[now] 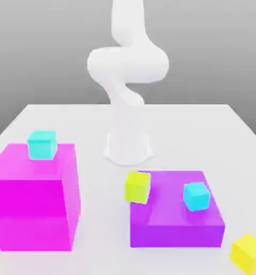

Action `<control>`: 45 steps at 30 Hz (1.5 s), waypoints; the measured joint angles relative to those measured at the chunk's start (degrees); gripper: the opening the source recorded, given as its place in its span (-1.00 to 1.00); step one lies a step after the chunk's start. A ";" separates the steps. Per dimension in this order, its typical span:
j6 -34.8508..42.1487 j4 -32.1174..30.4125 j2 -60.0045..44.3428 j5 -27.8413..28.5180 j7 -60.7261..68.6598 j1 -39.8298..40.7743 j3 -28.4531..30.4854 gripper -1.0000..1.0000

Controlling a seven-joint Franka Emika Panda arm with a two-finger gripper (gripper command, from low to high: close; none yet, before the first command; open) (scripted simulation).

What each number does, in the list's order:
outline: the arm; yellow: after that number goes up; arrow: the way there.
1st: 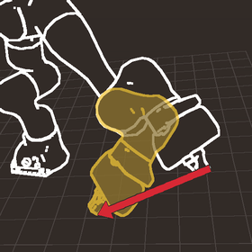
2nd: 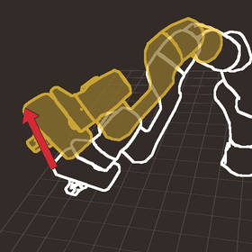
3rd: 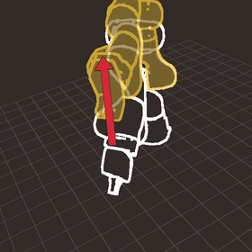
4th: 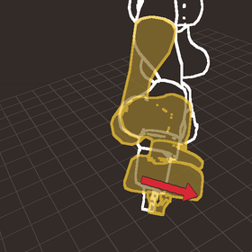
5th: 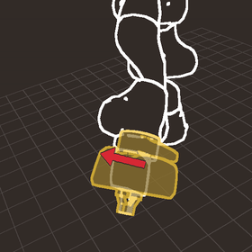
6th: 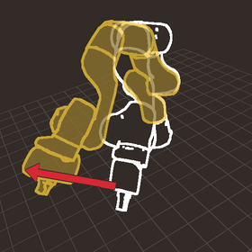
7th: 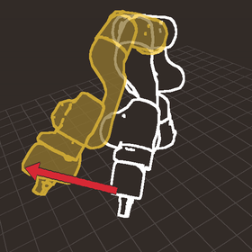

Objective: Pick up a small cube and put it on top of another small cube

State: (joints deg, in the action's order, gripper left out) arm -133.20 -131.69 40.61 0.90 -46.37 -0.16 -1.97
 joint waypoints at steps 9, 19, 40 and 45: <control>-5.18 0.33 -18.98 4.05 -2.50 -0.95 -7.16 0.00; -10.73 0.72 -39.83 9.74 -6.13 -4.82 -12.94 0.00; -24.18 3.10 -71.02 16.98 -10.96 -14.43 -11.58 -1.00; -18.39 1.32 -63.37 12.73 -7.90 -11.88 -14.93 -1.00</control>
State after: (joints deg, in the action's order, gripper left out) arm -151.59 -130.37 -22.75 13.63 -54.27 -12.04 -16.90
